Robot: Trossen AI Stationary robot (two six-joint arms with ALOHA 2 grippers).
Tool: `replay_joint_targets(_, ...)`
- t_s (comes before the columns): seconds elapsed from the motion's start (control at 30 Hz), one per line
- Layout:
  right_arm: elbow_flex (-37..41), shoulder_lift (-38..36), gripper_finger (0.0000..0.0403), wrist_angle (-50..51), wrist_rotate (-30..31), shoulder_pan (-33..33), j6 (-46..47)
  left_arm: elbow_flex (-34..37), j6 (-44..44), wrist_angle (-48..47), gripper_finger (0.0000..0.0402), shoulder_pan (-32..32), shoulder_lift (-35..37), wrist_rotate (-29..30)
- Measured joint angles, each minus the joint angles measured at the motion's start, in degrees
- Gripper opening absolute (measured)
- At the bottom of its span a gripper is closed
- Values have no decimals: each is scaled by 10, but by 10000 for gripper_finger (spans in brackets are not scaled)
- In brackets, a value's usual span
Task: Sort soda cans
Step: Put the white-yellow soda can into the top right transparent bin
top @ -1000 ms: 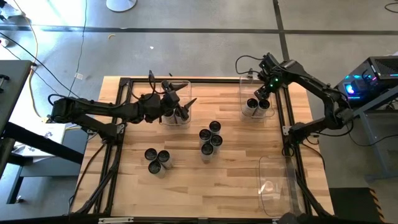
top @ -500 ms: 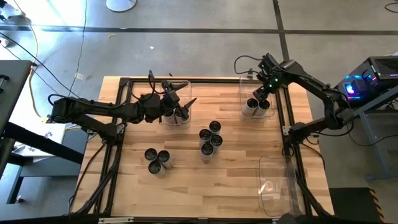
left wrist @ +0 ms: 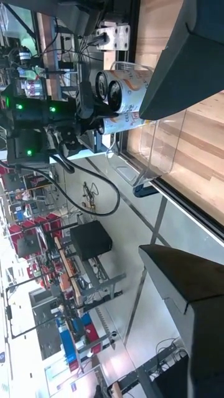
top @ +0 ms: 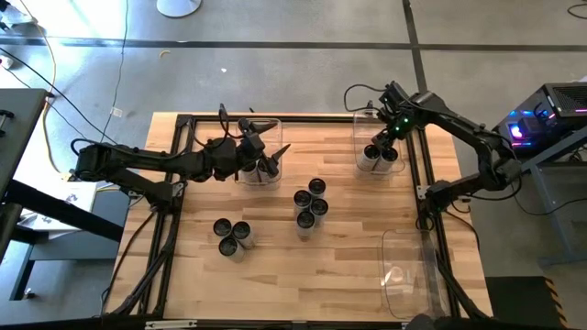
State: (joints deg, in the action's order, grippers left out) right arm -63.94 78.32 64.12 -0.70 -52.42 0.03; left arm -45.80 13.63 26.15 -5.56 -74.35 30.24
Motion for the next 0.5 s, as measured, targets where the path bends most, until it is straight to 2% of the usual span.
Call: replay_joint_targets(0.5,-10,2,286,8,-26,0,-3,0,0,-2,339,0,0,0)
